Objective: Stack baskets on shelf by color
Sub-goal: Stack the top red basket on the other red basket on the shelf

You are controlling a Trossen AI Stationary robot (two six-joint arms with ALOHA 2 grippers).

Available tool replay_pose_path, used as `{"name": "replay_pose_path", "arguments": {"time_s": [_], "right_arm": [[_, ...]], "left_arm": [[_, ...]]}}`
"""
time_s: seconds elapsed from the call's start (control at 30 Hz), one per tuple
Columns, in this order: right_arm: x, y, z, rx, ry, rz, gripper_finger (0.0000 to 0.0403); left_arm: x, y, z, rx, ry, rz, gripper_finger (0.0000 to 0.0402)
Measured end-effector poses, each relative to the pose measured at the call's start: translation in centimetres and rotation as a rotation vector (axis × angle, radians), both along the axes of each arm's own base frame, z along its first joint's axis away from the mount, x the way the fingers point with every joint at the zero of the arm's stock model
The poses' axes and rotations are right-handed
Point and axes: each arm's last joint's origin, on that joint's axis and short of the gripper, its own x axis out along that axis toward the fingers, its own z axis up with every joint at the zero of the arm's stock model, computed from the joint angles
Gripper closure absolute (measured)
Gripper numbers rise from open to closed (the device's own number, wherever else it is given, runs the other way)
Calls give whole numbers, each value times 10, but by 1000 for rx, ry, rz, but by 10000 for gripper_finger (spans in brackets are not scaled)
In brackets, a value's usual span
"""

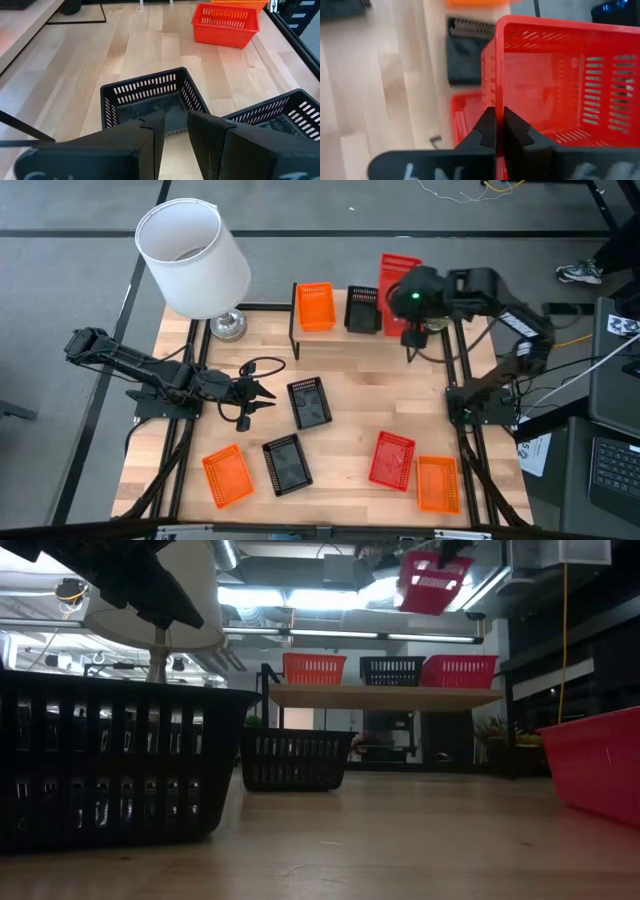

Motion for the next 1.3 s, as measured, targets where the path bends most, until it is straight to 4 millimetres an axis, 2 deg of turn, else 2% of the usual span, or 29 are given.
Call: {"name": "replay_pose_path", "arguments": {"time_s": [0.13,0.23,0.43,0.6,0.77,1.07,1.3], "right_arm": [[-27,-3,-17,26,42,-38,401],[-37,-3,-35,24,51,-35,401],[-38,-3,-72,-38,54,72,401],[-37,-13,-96,-15,103,54,401],[-34,-23,-102,-18,65,22,401],[-33,-22,-103,42,37,55,400],[-34,-22,-103,24,46,40,358]], "left_arm": [[0,0,0,0,-1,0,325],[0,0,0,0,-1,0,325],[0,0,0,0,-1,0,325],[0,0,0,0,-1,0,325],[0,0,0,0,-1,0,325],[0,0,0,0,-1,0,325],[0,0,0,0,-1,0,325]]}}
